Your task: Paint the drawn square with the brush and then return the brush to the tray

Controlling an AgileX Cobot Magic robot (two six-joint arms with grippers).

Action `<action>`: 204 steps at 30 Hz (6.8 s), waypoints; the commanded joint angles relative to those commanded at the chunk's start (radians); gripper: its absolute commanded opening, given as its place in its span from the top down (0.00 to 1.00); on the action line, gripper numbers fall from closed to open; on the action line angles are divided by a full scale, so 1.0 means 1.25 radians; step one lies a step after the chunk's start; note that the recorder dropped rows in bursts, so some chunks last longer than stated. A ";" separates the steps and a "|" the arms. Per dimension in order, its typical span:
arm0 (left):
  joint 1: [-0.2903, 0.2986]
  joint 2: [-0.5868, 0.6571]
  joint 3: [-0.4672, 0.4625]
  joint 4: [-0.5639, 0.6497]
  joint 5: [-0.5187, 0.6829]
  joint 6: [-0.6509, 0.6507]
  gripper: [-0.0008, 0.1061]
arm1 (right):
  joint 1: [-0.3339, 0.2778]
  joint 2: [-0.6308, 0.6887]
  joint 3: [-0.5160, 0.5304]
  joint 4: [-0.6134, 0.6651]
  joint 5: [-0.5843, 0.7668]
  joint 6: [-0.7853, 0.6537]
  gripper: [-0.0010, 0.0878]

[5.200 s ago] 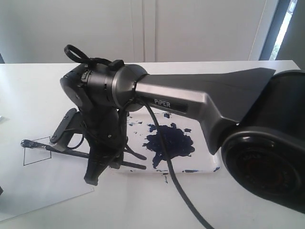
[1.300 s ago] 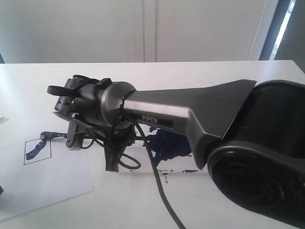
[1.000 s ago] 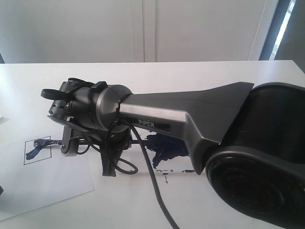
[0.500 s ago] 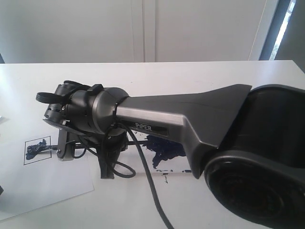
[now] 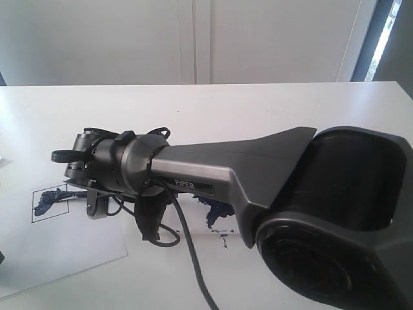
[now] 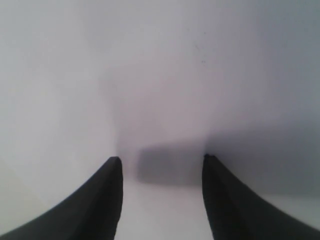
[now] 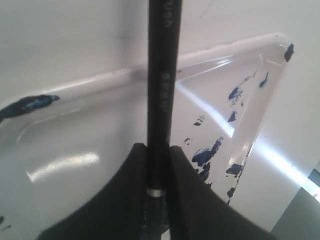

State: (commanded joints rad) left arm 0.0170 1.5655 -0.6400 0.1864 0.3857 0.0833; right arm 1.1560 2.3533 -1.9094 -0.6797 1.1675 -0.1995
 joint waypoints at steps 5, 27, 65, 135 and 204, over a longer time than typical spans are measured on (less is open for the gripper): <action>0.000 0.000 0.000 0.000 -0.002 0.000 0.49 | 0.011 0.000 -0.011 0.034 0.001 -0.047 0.99; 0.000 0.000 0.000 0.000 0.001 0.002 0.49 | 0.010 0.026 -0.011 -0.060 -0.027 -0.046 0.99; 0.000 0.000 0.000 0.000 -0.002 0.002 0.49 | -0.004 0.055 -0.011 -0.247 -0.033 0.066 0.99; 0.000 0.000 -0.002 0.000 -0.016 -0.028 0.49 | 0.014 -0.034 0.071 -0.048 0.043 -0.029 0.99; 0.000 -0.100 -0.056 0.039 -0.021 -0.039 0.49 | 0.010 -0.034 0.077 -0.151 0.043 0.021 0.99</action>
State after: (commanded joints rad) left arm 0.0170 1.4402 -0.7096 0.2354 0.3590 0.0343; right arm 1.1687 2.3112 -1.8136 -0.8685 1.2211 -0.1733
